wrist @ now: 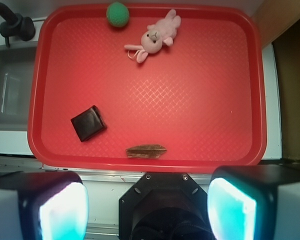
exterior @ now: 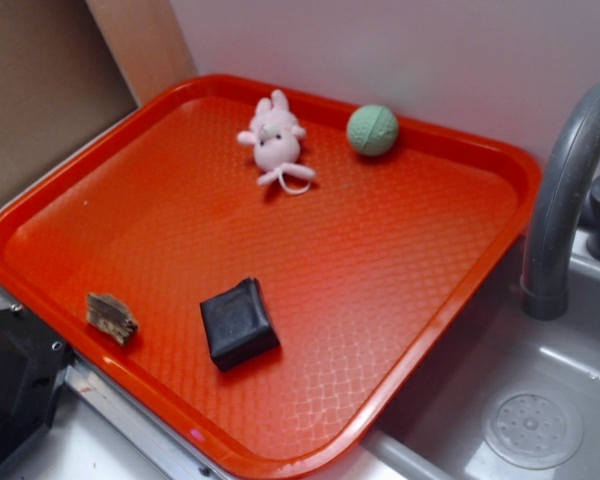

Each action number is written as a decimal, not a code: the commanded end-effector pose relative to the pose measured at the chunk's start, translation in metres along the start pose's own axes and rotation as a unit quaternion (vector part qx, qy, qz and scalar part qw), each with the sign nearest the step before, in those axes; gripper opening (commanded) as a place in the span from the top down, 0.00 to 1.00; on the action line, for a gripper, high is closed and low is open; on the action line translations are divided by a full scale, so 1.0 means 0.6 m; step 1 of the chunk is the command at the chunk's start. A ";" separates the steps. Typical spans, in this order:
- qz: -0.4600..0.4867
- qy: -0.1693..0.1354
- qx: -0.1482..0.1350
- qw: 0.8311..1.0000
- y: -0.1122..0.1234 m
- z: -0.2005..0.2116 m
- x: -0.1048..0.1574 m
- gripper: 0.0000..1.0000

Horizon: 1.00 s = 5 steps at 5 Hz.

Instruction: Grab the green ball.

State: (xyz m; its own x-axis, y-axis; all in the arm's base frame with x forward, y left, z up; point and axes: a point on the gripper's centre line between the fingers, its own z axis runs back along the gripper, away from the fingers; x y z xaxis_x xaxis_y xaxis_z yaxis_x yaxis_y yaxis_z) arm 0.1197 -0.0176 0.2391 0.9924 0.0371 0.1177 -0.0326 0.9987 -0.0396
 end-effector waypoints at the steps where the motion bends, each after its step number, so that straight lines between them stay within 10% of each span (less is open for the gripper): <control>1: -0.024 -0.077 0.004 0.997 -0.011 -0.111 0.157 0.00; 3: -0.042 -0.107 0.033 0.993 -0.030 -0.232 0.287 0.00; 5: -0.058 -0.142 -0.034 0.988 -0.062 -0.306 0.339 0.00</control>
State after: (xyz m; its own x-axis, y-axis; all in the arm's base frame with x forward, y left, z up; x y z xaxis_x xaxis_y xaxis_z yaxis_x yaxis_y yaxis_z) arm 0.3311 -0.0506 0.0595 0.9402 -0.0518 0.3365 0.0830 0.9934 -0.0790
